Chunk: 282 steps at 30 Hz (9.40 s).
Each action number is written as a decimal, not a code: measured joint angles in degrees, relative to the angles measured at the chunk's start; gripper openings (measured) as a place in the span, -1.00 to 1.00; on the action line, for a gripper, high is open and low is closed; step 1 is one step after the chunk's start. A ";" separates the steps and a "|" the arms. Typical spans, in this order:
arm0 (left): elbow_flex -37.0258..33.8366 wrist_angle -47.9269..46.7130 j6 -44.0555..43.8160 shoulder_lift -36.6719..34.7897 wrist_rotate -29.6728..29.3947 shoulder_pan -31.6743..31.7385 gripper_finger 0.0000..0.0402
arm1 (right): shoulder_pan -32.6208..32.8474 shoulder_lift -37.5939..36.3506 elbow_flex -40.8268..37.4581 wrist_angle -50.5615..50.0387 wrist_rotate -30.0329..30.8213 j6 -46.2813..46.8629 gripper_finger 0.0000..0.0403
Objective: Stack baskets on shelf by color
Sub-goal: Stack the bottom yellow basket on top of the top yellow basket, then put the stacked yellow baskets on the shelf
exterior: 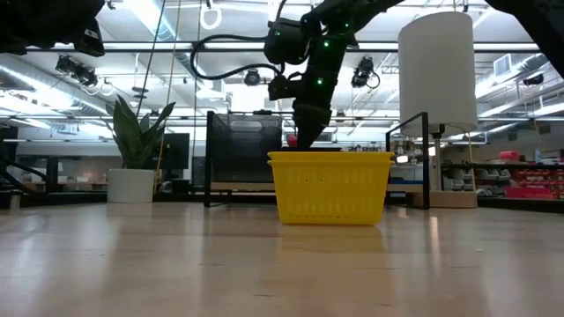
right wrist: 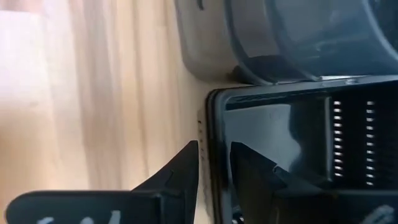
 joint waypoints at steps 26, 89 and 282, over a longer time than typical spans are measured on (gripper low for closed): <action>-0.04 0.02 -0.02 0.00 -0.01 0.02 -0.87 | 11.63 -0.30 13.14 -37.91 -20.10 20.30 -0.28; -0.04 0.01 0.00 0.00 0.00 0.01 -0.84 | 51.08 -20.10 -35.90 -6.14 -29.82 86.88 -0.11; -0.02 0.02 -0.02 0.00 0.00 0.01 -0.87 | 15.77 13.25 8.51 -24.59 -15.01 19.52 -0.54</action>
